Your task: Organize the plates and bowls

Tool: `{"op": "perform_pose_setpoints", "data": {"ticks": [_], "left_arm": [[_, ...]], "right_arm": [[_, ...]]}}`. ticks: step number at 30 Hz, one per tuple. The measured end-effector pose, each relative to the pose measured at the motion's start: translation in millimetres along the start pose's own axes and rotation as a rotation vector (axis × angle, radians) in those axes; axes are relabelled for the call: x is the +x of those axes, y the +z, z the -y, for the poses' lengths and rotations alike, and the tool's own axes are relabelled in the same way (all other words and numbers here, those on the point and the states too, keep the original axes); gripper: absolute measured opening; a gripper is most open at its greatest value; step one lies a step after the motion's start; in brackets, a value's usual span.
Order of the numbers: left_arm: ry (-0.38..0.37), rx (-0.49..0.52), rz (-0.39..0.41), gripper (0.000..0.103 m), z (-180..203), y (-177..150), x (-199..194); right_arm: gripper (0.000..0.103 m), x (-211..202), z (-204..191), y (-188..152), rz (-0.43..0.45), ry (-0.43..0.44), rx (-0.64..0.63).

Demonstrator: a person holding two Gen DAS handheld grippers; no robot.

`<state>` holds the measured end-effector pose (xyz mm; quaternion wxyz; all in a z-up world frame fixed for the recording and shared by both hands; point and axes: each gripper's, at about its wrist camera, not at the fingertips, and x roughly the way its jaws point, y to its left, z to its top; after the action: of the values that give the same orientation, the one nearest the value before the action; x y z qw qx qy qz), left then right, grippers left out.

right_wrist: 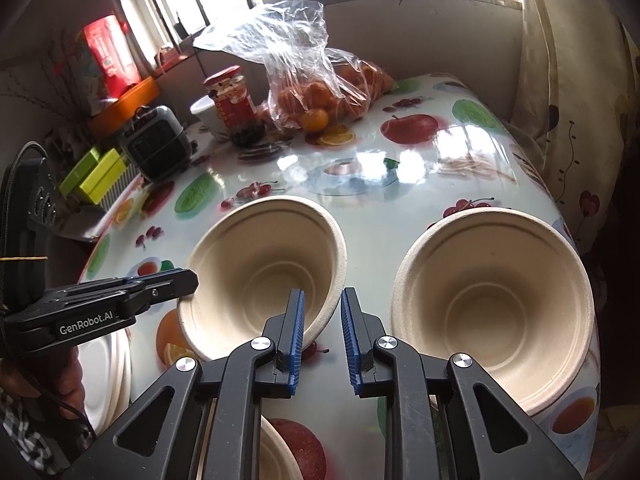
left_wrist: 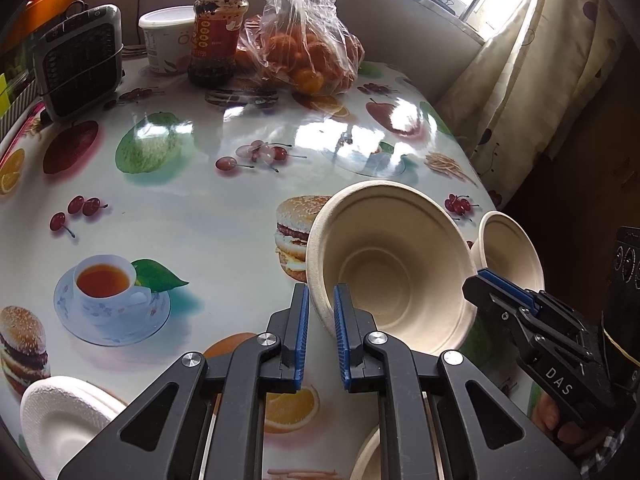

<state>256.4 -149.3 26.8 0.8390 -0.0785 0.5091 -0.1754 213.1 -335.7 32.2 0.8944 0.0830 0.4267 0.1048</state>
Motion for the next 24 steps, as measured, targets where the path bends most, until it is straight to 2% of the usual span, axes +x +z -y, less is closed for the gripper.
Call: {"op": "perform_pose_setpoints", "data": {"ticks": [7,24], "left_arm": [[0.013,0.034,0.032,0.013,7.0,-1.4,-11.9],[-0.015,0.086,0.080,0.013,22.2,-16.6,-44.9]], "right_arm": [[0.018,-12.1,-2.3,-2.2,0.019,0.003,0.008],[0.018,-52.9,-10.9,-15.0,0.076,-0.012,0.012]]}}
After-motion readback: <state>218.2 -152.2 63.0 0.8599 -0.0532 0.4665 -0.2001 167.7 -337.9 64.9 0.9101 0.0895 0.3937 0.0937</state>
